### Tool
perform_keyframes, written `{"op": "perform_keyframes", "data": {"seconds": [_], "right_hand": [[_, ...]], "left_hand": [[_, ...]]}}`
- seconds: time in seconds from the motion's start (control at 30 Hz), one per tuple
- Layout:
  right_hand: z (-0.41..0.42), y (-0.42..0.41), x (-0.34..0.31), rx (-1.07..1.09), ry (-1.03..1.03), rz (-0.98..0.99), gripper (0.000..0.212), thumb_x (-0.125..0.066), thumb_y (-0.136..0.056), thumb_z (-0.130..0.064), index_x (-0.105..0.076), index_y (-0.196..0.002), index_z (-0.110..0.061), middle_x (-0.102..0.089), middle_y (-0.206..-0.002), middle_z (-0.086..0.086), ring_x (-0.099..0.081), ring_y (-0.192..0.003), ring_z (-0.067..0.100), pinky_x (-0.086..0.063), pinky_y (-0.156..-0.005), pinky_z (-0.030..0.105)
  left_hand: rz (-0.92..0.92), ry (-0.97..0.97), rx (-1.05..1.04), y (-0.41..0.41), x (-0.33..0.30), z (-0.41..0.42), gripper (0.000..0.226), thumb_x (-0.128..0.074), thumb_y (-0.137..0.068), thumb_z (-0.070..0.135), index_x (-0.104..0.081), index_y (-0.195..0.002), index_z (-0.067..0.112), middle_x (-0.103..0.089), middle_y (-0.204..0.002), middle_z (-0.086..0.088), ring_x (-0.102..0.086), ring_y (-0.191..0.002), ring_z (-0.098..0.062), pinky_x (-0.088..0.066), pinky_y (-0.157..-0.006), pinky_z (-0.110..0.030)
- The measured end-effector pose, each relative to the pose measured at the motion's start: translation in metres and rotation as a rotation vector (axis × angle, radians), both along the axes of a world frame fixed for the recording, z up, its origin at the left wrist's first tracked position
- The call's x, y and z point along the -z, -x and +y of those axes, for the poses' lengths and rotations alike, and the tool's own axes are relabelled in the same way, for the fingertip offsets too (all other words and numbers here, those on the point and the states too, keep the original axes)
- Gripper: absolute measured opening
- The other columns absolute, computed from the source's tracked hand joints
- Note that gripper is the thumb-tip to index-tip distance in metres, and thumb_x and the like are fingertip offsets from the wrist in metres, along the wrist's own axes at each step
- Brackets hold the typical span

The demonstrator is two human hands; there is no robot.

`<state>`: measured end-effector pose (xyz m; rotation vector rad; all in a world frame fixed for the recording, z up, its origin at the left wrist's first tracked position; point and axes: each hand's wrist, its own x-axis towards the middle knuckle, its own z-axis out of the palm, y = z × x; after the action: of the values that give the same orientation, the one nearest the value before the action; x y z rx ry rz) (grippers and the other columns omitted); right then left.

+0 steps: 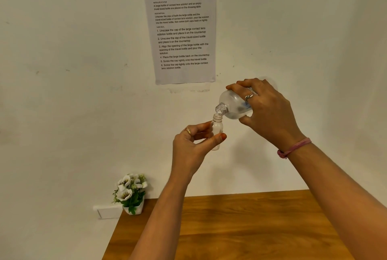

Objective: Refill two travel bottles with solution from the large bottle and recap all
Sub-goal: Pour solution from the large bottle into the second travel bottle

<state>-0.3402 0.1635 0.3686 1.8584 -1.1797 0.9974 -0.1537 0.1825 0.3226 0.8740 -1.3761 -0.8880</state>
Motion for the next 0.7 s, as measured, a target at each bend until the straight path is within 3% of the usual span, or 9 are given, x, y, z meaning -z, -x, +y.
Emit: {"op": "perform_keyframes", "data": {"seconds": [0.7], "right_hand": [[0.002,-0.001,-0.0024,0.006,0.007,0.021,0.069,-0.086,-0.059,-0.014,-0.06,-0.123,-0.015,-0.063,-0.115,0.012,-0.06,-0.102,0.034,-0.053,-0.077,0.043]], "left_hand": [[-0.003,0.0,-0.007,0.0004,0.0014,0.001,0.032,-0.083,-0.067,0.022,-0.069,-0.094,0.029,-0.072,-0.094,0.005,-0.068,-0.085,-0.006,-0.049,-0.064,-0.007]]}}
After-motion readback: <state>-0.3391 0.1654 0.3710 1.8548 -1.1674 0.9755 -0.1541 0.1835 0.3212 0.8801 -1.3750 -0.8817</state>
